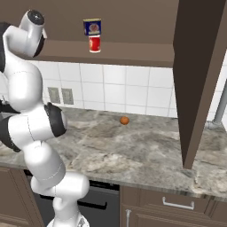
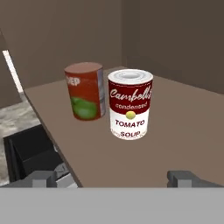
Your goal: Stack two cans on top of the other two cans in the cabinet.
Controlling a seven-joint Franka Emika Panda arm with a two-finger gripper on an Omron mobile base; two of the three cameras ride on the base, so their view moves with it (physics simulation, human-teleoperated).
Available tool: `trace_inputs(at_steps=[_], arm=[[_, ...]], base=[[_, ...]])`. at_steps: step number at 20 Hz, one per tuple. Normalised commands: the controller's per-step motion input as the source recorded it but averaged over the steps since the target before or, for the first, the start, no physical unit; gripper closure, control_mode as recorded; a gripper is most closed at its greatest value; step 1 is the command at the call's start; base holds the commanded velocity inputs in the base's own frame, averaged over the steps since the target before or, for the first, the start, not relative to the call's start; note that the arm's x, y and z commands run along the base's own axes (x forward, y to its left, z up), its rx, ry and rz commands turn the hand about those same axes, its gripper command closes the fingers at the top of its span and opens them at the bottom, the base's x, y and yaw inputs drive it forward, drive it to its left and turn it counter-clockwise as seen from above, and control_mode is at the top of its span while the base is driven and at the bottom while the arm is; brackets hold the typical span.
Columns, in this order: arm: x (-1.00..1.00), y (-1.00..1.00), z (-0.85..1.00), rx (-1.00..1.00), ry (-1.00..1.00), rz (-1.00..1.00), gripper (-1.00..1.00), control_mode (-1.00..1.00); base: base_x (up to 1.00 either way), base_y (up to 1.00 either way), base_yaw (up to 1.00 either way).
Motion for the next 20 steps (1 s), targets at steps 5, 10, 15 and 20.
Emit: trace_inputs(at_steps=[5,10,15,20], arm=[[0.13,0.34,0.00,-0.01,0.02,-0.15,-1.00,-1.00],[0.12,0.17,0.00,0.00,0.07,-0.03,-1.00,-1.00],[0.23,0.09,0.00,0.00,0.02,0.00,-1.00,-1.00],[0.23,0.03,-0.01,-0.01,0.01,0.00,-1.00,-1.00]], base=[[0.00,0.00,0.00],[0.00,0.00,0.00],[0.00,0.00,0.00],[0.00,0.00,0.00]])
